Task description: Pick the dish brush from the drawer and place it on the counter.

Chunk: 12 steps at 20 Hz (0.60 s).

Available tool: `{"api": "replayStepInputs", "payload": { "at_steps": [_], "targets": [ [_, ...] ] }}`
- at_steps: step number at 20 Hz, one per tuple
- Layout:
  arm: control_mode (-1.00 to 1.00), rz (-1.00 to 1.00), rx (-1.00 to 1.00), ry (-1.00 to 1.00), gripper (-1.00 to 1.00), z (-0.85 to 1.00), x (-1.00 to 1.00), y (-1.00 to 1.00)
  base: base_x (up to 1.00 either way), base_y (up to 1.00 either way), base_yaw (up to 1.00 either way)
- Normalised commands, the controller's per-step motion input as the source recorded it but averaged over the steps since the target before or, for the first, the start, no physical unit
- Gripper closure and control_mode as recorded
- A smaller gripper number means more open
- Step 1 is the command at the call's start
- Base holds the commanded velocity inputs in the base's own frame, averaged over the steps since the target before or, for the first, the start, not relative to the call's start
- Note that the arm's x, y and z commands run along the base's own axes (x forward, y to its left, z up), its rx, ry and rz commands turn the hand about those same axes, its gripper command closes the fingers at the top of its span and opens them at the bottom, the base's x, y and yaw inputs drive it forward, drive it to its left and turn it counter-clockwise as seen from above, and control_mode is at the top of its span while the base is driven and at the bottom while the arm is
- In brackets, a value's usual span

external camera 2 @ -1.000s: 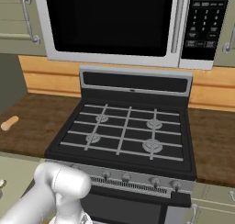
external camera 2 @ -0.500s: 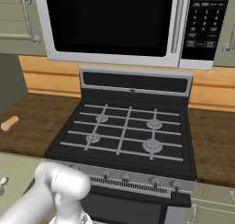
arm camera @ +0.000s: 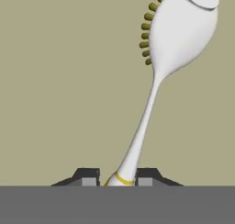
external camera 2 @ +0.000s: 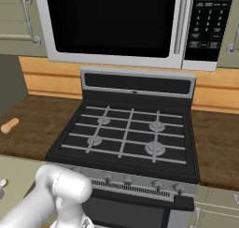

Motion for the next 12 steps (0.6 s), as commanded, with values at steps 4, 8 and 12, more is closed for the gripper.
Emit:
{"api": "replayStepInputs", "payload": {
  "at_steps": [4, 8, 12],
  "targets": [
    [-1.00, 0.01, 0.00, 0.00, 1.00, 0.78, -0.34, -0.11, 0.00, 0.00, 0.00],
    [-1.00, 0.02, 0.00, 0.01, 1.00, 1.00, -0.44, -0.09, 0.00, 0.00, 0.00],
    [-1.00, 0.00, 0.00, 0.01, 1.00, 1.00, -0.26, -0.01, 0.00, 0.00, 0.00]
  ]
}}
